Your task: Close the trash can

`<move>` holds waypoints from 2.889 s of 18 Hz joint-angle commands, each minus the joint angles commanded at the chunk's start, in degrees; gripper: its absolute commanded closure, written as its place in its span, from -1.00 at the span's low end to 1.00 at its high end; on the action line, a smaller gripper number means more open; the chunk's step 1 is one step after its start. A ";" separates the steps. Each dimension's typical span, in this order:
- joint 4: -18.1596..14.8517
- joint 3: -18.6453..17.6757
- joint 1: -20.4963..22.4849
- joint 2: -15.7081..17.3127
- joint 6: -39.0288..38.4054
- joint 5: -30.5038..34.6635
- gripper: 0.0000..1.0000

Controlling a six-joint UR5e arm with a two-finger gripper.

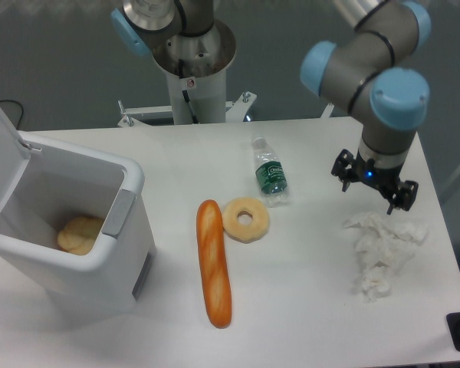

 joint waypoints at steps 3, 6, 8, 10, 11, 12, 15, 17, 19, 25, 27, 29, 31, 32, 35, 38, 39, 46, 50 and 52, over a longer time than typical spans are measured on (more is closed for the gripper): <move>-0.09 -3.86 -3.42 4.13 -2.54 -2.10 -1.00; -0.18 -5.19 -6.33 7.65 -11.15 -5.63 -1.00; -0.35 -4.93 -9.92 9.32 -15.63 -5.63 -1.00; -0.61 -5.72 -13.18 10.99 -18.37 -5.63 -1.00; -0.88 -5.81 -13.89 11.96 -19.60 -5.72 -1.00; -1.05 -5.81 -14.33 12.66 -20.83 -5.72 -1.00; -1.41 -5.81 -17.40 14.86 -25.22 -7.21 -1.00; -1.58 -5.90 -19.42 17.05 -28.21 -9.32 -1.00; -2.54 -5.90 -20.75 19.16 -29.54 -10.02 -1.00; -3.34 -5.81 -27.25 21.37 -34.37 -11.87 -1.00; -3.34 -5.90 -29.09 21.63 -36.30 -12.40 -1.00; -3.34 -5.81 -30.76 21.64 -38.06 -13.27 -1.00; -3.43 -5.81 -32.35 21.81 -40.60 -15.12 -1.00; -3.60 -5.81 -32.96 22.33 -42.01 -15.82 -1.00; -4.31 -5.64 -35.08 23.13 -44.74 -17.58 -1.00; -4.22 -5.11 -36.31 23.13 -45.89 -18.64 -1.00; -4.13 -5.19 -36.48 23.13 -45.89 -18.64 -1.00; -3.96 -4.58 -39.29 23.04 -47.29 -18.99 -1.00; -3.87 -3.09 -40.70 22.34 -49.49 -19.08 -1.00; -3.87 -2.03 -40.97 21.81 -50.11 -19.08 -1.00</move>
